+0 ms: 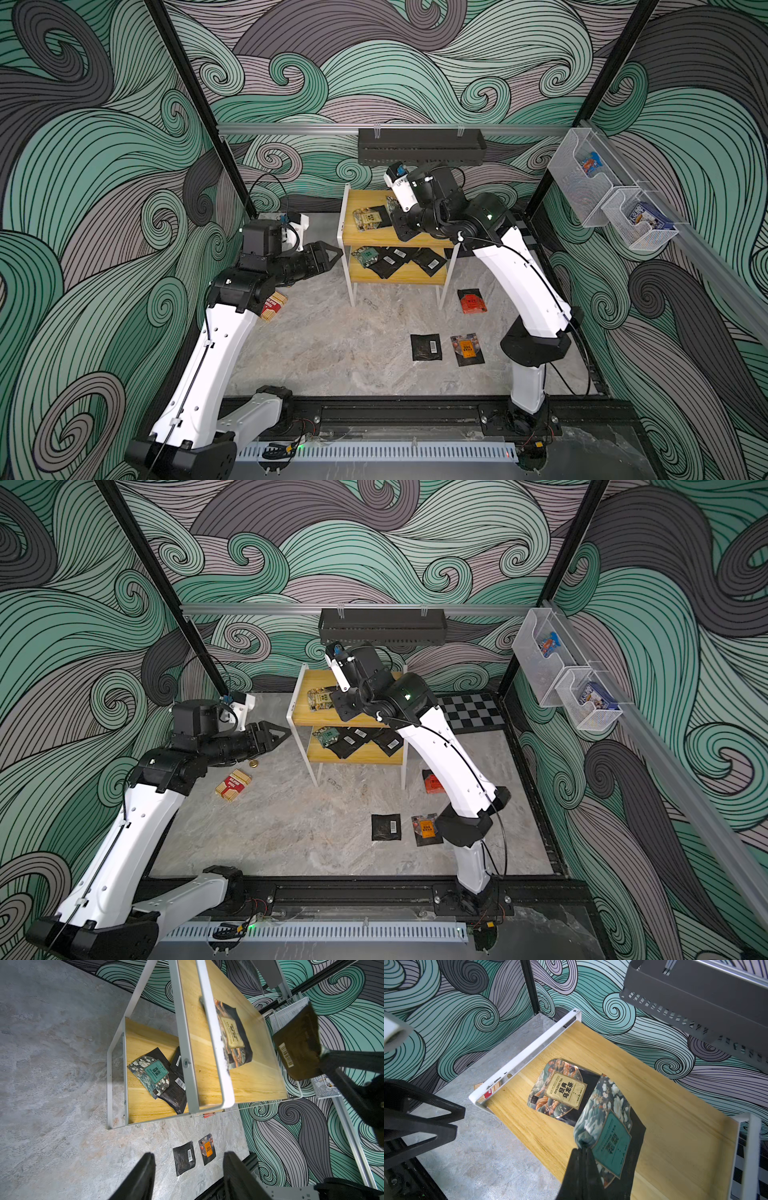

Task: Remove the tea bags from the shelf
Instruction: Pick up the tea bag from the shelf, then place the tea bag at the center of the board.

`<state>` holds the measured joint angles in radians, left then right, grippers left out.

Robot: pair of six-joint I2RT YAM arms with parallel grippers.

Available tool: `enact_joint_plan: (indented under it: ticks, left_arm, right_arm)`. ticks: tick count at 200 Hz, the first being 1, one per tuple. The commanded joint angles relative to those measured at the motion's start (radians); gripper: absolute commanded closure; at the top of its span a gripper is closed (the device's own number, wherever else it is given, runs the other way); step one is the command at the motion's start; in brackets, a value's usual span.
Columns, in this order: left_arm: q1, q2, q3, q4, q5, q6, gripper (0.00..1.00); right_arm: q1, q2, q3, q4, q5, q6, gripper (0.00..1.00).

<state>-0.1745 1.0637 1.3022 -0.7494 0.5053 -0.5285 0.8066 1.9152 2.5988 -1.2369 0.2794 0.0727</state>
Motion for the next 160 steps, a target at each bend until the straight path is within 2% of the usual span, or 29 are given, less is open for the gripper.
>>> enact_joint_plan:
  ticks: [1, 32, 83, 160]
  left_arm:
    - [-0.005, -0.028, 0.013, -0.027, -0.002, 0.016, 0.44]
    - [-0.006, -0.037, 0.001, -0.047, 0.01, 0.018, 0.44]
    - [-0.014, -0.079, -0.101, -0.048, 0.014, -0.002, 0.44]
    - [-0.031, -0.104, -0.209, -0.045, 0.0, -0.008, 0.45]
  right_arm:
    - [0.013, -0.06, -0.017, -0.004, 0.003, -0.011, 1.0]
    - [0.031, -0.125, -0.07, -0.004, -0.027, -0.007, 1.0]
    - [0.067, -0.239, -0.223, 0.012, -0.061, -0.001, 1.0]
    - [0.157, -0.554, -0.743, 0.24, -0.08, 0.011, 1.0]
